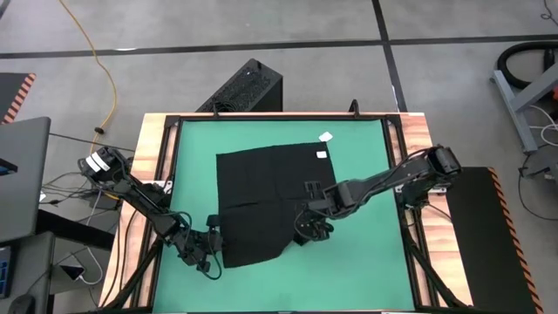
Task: Roll towel
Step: Roll the black towel
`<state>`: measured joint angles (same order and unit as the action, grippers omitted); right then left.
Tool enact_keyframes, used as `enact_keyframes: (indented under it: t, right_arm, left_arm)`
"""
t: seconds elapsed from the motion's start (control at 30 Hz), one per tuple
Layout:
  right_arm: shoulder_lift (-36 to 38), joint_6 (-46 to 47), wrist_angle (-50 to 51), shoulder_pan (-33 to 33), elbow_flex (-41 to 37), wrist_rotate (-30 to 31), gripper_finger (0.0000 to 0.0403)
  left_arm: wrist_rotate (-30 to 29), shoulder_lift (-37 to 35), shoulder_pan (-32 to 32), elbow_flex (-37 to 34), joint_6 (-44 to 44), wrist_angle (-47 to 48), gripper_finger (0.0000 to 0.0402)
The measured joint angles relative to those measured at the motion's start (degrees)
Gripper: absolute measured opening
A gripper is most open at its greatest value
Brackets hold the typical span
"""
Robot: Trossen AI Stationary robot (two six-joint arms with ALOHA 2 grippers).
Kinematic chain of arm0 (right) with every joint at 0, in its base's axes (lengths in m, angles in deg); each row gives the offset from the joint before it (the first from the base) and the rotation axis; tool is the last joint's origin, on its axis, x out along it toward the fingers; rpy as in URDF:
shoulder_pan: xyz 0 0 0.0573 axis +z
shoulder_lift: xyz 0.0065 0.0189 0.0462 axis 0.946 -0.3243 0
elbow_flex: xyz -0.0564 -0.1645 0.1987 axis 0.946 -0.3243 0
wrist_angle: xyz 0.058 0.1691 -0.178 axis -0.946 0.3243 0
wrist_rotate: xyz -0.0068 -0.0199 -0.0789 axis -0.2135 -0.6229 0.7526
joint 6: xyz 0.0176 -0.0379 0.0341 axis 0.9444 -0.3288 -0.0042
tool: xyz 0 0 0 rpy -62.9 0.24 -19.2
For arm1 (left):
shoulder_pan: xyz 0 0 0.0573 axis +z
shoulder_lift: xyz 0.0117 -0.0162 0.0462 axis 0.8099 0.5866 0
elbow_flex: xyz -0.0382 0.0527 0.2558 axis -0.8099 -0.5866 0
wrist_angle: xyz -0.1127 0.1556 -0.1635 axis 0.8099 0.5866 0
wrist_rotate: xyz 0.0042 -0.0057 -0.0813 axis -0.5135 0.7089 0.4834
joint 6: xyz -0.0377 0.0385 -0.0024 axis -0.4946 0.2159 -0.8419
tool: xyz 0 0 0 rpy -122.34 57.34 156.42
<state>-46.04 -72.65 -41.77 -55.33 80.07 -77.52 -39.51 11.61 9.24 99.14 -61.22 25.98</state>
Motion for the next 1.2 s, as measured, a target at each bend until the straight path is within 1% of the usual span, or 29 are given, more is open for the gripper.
enact_keyframes:
  t: [0.1, 0.2, 0.3, 0.37, 0.5, 0.6, 0.73, 0.9, 1.07, 1.2]
  right_arm:
    - [0.03, 1.02, -0.52, 0.65, -1.91, -0.04, 0.0107]
    - [0.02, 0.98, -3.30, 1.37, -3.54, -0.04, 0.0109]
    - [-0.11, -1.70, -5.03, 1.58, -4.29, -0.20, 0.0114]
    - [-0.06, -3.91, -6.85, 1.49, -4.21, -0.38, 0.0124]
    - [-0.04, -8.97, -8.78, 0.03, -4.21, -6.23, 0.0163]
    - [-0.04, -9.35, -9.02, -1.71, -4.21, -10.02, 0.0197]
    - [-0.06, -11.14, -9.35, -3.51, -4.21, -12.46, 0.0227]
    - [-0.06, -11.97, -10.84, -4.62, -4.21, -17.74, 0.0227]
    - [-0.06, -11.93, -11.28, -4.60, -4.21, -18.53, 0.0220]
    - [-1.46, -11.87, -11.85, -4.56, -4.15, -19.33, 0.0220]
  left_arm:
    - [0.01, 0.00, 0.00, 0.00, 0.78, 0.00, 0.0000]
    - [0.08, 0.00, 0.00, 0.00, 1.52, 0.00, 0.0000]
    - [0.09, 0.00, 0.00, 0.00, 2.09, 0.00, 0.0000]
    - [0.11, 0.01, 0.00, 0.00, 2.09, 0.00, 0.0000]
    - [0.04, 0.02, 0.00, 0.00, 2.03, -0.11, 0.0000]
    - [0.22, 0.02, 0.26, -0.05, 1.28, -0.38, 0.0000]
    - [0.41, 0.02, 0.67, -0.12, 0.99, -0.76, 0.0000]
    - [0.58, 0.02, 0.70, -0.13, 0.74, -0.80, 0.0000]
    - [0.61, 0.02, 0.70, -0.13, 0.77, -0.81, 0.0000]
    - [0.58, 0.02, 0.70, -0.14, 0.97, -0.86, 0.0000]
